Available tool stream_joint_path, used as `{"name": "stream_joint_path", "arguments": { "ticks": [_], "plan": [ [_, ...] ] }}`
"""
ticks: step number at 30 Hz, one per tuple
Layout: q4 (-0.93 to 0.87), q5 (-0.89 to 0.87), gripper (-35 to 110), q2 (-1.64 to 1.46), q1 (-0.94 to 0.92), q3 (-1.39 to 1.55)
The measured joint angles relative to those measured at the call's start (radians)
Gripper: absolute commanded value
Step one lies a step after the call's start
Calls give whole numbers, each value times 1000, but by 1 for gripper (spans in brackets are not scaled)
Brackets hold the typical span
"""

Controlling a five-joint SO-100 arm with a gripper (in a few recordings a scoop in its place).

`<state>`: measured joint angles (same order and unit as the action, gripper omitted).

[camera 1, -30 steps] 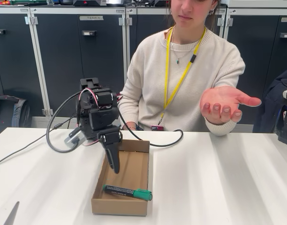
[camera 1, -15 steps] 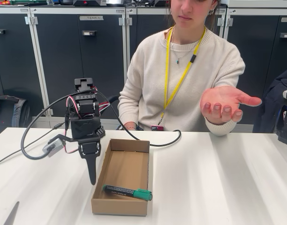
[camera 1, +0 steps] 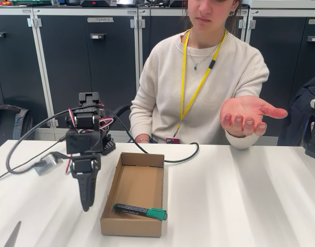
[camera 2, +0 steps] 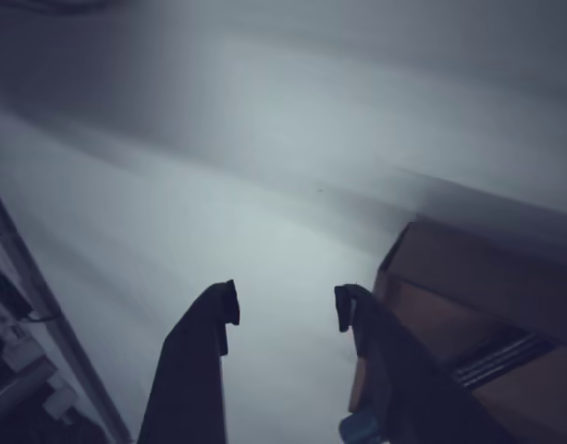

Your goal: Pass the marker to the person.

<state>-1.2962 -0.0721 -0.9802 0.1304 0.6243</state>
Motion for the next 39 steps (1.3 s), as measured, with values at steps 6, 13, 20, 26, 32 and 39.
{"name": "stream_joint_path", "arguments": {
  "ticks": [6, 13, 20, 26, 32, 39],
  "plan": [
    [-6, 100, 22, 5, 6, -6],
    [109, 502, 23, -198, 64, 403],
    [233, 1141, 23, -426, -14, 586],
    [442, 1620, 21, -528, -133, 640],
    [815, 2105, 25, -612, -202, 896],
    [1193, 2465, 24, -635, -206, 1262]
  ]
}}
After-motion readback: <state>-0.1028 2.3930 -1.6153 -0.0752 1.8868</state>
